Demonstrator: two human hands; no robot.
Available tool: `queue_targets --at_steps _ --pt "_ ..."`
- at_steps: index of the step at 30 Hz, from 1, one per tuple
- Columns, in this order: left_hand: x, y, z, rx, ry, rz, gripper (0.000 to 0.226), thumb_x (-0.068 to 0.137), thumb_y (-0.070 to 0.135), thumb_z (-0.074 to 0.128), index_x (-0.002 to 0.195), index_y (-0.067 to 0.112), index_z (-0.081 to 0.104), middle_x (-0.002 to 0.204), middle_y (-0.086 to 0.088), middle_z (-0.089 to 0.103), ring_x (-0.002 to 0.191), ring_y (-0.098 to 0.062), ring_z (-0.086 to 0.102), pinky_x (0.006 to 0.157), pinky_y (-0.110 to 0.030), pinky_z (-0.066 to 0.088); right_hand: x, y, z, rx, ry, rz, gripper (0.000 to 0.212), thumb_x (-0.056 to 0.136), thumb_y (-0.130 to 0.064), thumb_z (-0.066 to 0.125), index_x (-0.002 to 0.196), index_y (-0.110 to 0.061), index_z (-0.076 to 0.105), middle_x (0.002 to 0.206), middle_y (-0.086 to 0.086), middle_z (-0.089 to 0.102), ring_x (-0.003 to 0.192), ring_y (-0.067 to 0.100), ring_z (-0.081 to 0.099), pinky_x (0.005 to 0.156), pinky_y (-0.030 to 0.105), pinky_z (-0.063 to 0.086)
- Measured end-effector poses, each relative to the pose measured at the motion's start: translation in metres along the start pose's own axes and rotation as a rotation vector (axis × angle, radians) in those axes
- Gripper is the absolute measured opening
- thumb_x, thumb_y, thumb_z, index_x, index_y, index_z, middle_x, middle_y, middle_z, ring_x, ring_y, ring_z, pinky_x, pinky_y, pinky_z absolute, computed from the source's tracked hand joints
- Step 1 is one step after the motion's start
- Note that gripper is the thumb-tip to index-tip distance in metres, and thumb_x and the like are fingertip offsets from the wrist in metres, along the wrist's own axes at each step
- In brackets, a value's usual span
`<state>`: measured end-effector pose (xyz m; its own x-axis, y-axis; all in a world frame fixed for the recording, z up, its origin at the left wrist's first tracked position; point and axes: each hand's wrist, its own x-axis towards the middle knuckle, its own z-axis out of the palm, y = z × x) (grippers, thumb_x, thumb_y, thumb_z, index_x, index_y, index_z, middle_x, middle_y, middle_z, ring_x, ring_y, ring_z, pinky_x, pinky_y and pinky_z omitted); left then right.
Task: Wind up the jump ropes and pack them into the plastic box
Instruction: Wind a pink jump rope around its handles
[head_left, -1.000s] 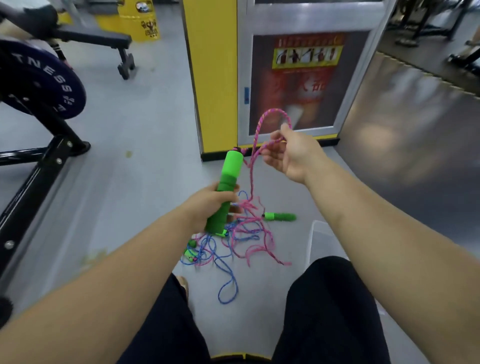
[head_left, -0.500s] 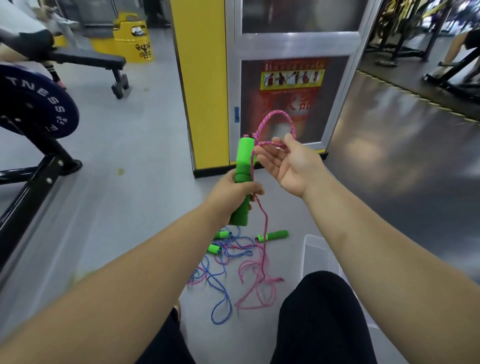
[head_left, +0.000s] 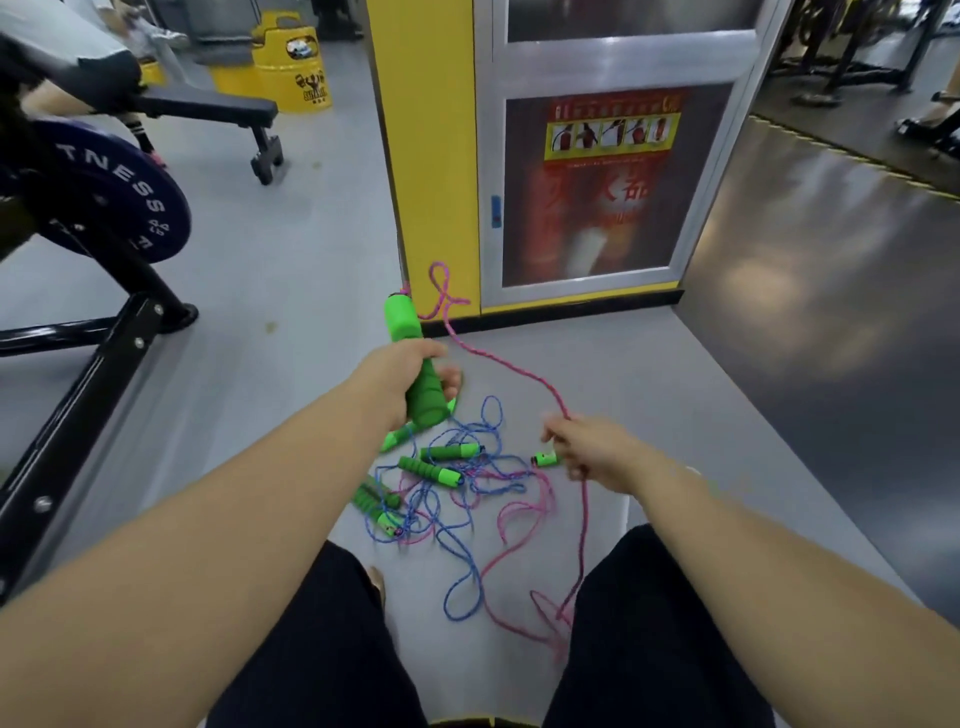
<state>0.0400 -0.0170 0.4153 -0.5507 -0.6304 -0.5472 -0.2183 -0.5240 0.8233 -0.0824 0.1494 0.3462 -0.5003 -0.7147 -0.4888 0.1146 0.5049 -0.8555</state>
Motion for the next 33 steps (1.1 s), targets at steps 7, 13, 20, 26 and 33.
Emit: queue_targets --at_steps 7,13,20,26,33 --pt "0.009 -0.044 -0.041 0.383 0.157 -0.023 0.027 0.084 0.029 0.069 0.083 0.009 0.052 0.067 -0.007 0.052 0.047 -0.019 0.047 0.051 -0.026 0.041 -0.005 -0.057 -0.024 0.217 0.065 -0.039 0.018 0.100 -0.016 0.035 0.094 -0.011 0.051 0.058 0.000 0.029 0.042 0.008 0.023 0.038 0.015 0.021" --pt "-0.005 -0.054 0.013 0.589 -0.031 0.170 0.020 0.082 0.012 0.066 0.099 0.011 0.055 0.077 -0.008 0.059 0.054 -0.018 0.055 0.052 -0.025 0.045 -0.008 -0.086 0.002 -0.270 0.005 -0.118 0.026 0.100 -0.027 0.032 0.099 -0.020 0.057 0.059 0.001 0.034 0.046 0.012 0.023 0.041 0.019 0.023" --pt "-0.009 -0.066 0.020 0.280 -0.282 0.079 0.024 0.075 0.000 0.063 0.091 0.015 0.054 0.091 -0.010 0.059 0.080 -0.024 0.053 0.080 -0.039 0.043 -0.014 -0.114 0.003 0.443 -0.094 -0.070 0.026 0.101 -0.019 0.031 0.081 -0.013 0.047 0.050 -0.003 0.033 0.035 0.005 0.021 0.033 0.015 0.015" --pt "-0.026 -0.065 0.044 0.009 -0.577 0.086 0.009 0.091 -0.001 0.048 0.088 0.007 0.051 0.068 -0.006 0.063 0.062 -0.017 0.063 0.061 -0.028 0.054 -0.005 -0.133 0.000 0.959 0.015 -0.133 0.031 0.102 -0.014 0.024 0.078 -0.009 0.043 0.055 0.000 0.032 0.038 0.008 0.028 0.032 0.013 0.025" --pt "-0.015 -0.041 0.049 -0.350 -0.369 0.012 0.026 0.090 0.003 0.045 0.065 0.009 0.044 0.043 0.001 0.042 0.034 -0.009 0.040 0.044 -0.018 0.047 0.015 -0.012 0.010 0.466 0.031 -0.060 0.030 0.099 -0.026 0.030 0.092 -0.020 0.059 0.101 0.004 0.062 0.092 0.015 0.055 0.093 0.032 0.036"
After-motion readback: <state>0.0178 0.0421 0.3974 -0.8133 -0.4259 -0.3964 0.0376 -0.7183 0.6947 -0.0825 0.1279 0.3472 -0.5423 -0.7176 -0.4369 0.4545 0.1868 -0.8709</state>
